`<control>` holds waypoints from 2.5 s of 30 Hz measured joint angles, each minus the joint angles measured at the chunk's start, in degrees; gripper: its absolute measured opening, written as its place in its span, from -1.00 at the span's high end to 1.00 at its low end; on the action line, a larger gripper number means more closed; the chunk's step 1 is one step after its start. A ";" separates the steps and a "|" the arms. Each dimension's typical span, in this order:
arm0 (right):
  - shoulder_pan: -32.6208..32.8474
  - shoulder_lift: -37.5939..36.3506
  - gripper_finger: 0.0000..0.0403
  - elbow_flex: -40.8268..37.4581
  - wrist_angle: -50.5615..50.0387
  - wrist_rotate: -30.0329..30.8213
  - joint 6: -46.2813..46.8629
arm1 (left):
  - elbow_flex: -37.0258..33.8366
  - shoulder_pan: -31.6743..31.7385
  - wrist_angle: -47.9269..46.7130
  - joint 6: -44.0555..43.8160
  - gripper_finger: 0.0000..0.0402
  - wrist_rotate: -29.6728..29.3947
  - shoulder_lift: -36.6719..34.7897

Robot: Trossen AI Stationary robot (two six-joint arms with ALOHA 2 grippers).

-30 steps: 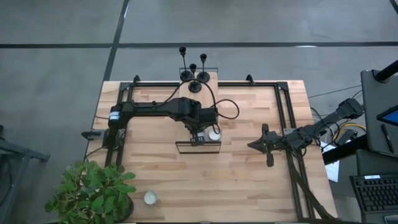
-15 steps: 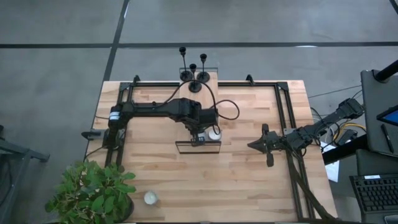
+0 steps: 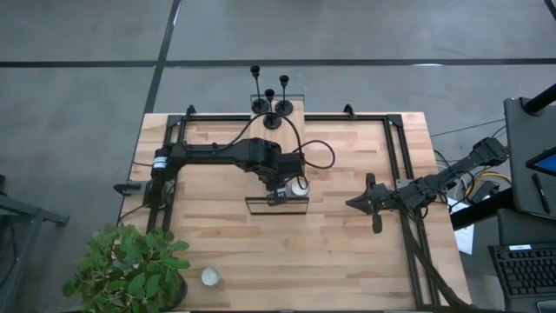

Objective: Pick & Place candle stick holders
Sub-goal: Align the red scented candle with the blue scented candle on the shelf

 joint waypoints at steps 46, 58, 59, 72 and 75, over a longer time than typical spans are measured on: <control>-0.01 0.00 0.96 -0.09 0.02 -0.03 1.55 | -12.60 -39.77 -12.11 -32.84 0.63 0.90 -0.74; 0.01 0.00 0.96 -0.09 0.02 -0.03 3.09 | -27.28 -44.31 0.55 -35.84 0.56 10.28 -0.74; 0.01 0.00 0.96 -0.09 0.02 -0.03 3.16 | -27.76 -44.53 1.25 -36.00 0.56 10.36 -0.74; 0.01 0.00 0.96 -0.09 0.02 -0.03 4.13 | -34.60 -45.38 8.56 -37.57 0.56 10.93 -0.74; 0.00 0.00 0.96 -0.09 0.02 -0.03 4.11 | -35.08 -45.40 9.07 -37.51 0.56 11.45 -0.74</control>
